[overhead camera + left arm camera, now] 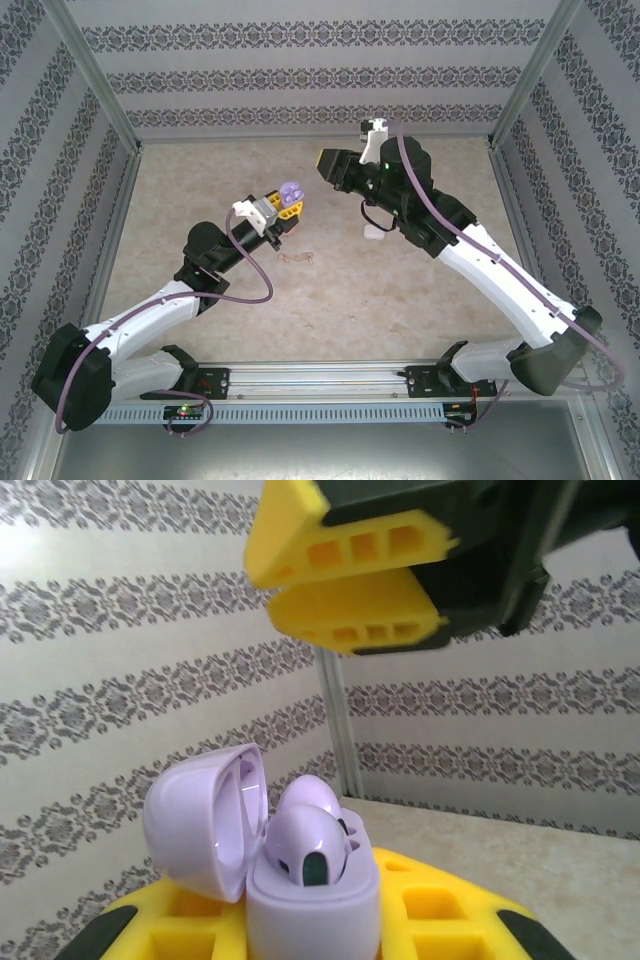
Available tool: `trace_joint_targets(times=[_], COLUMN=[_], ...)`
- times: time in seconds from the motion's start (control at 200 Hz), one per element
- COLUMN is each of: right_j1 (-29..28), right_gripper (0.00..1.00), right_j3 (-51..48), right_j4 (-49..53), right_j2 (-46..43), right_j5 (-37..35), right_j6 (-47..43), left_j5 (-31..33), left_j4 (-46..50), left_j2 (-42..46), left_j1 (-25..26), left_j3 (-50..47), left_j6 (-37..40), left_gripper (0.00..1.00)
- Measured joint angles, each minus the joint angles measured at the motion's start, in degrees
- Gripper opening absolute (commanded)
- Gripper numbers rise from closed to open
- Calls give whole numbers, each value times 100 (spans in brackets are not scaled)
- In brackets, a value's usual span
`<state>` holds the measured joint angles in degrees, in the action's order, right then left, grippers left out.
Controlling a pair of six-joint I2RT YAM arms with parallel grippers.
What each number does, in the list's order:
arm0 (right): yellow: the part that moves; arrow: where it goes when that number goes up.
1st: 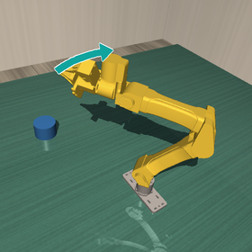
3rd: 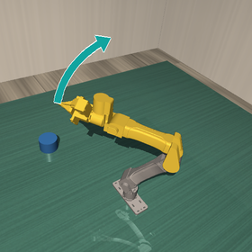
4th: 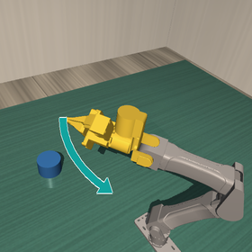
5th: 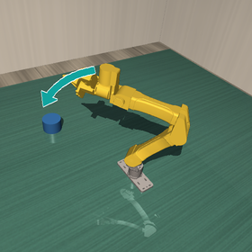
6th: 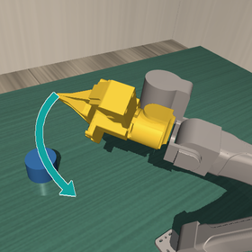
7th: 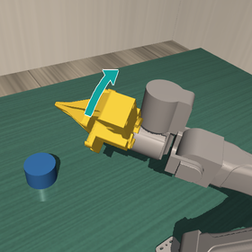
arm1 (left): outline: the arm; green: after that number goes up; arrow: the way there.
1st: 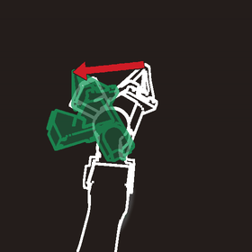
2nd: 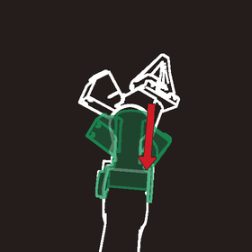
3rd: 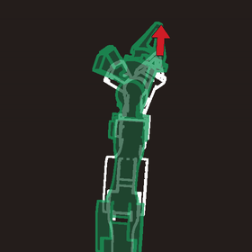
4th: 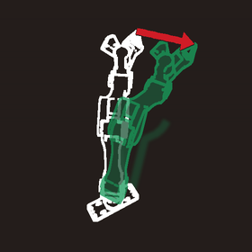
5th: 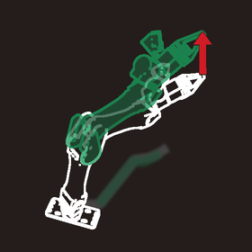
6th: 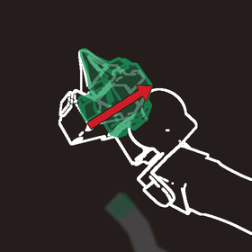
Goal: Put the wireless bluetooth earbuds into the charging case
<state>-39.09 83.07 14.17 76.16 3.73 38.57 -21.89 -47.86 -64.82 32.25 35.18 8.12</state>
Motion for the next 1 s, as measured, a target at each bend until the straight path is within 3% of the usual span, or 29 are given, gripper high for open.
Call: trace_joint_targets(times=[0.085, 0.19, 0.605, 0.789, 0.999], right_j1=[74, 111, 122, 149, 92], right_gripper=[6, 0, 0, 0, 0], right_j3=[260, 586, 1093, 728, -367], right_j4=[302, 649, 1596, 1539, 1449], right_j2=[219, 540, 1593, 1333, 188], right_j5=[221, 474, 1255, 1427, 1123], right_j6=[-7, -105, -382, -431, -330], left_j5=[-181, -439, -907, -964, -962], left_j4=[129, 249, 387, 468, 533], left_j2=[-90, -238, -673, -791, -1058], left_j1=[0, 0, 2, 11, 127], left_j3=[0, 0, 179, 256, 400], left_j6=[0, 0, 2, 11, 20], left_gripper=[0, 0, 0, 0, 0])
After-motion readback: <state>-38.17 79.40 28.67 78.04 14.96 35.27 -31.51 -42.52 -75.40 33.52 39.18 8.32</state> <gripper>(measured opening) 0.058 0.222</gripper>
